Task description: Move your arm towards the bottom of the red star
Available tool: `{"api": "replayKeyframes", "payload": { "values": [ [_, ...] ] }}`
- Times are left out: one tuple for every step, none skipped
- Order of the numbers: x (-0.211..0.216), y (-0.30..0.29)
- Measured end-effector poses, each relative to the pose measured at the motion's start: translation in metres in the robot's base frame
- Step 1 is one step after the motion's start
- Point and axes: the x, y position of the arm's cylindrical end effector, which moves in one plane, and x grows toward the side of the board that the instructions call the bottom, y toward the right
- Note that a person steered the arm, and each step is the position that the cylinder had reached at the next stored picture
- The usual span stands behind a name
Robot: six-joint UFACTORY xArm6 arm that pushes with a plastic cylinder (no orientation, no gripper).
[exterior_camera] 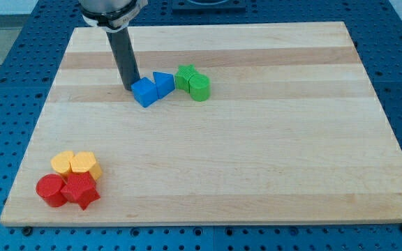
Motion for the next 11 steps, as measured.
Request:
{"api": "replayKeyframes", "payload": {
  "values": [
    [0.011, -0.026],
    [0.066, -0.060],
    [0.077, -0.115],
    [0.080, -0.157],
    [0.082, -0.160],
    [0.130, -0.160],
    [0.187, -0.160],
    [0.234, -0.159],
    [0.247, -0.145],
    [0.247, -0.100],
    [0.239, -0.045]
  ]
}}
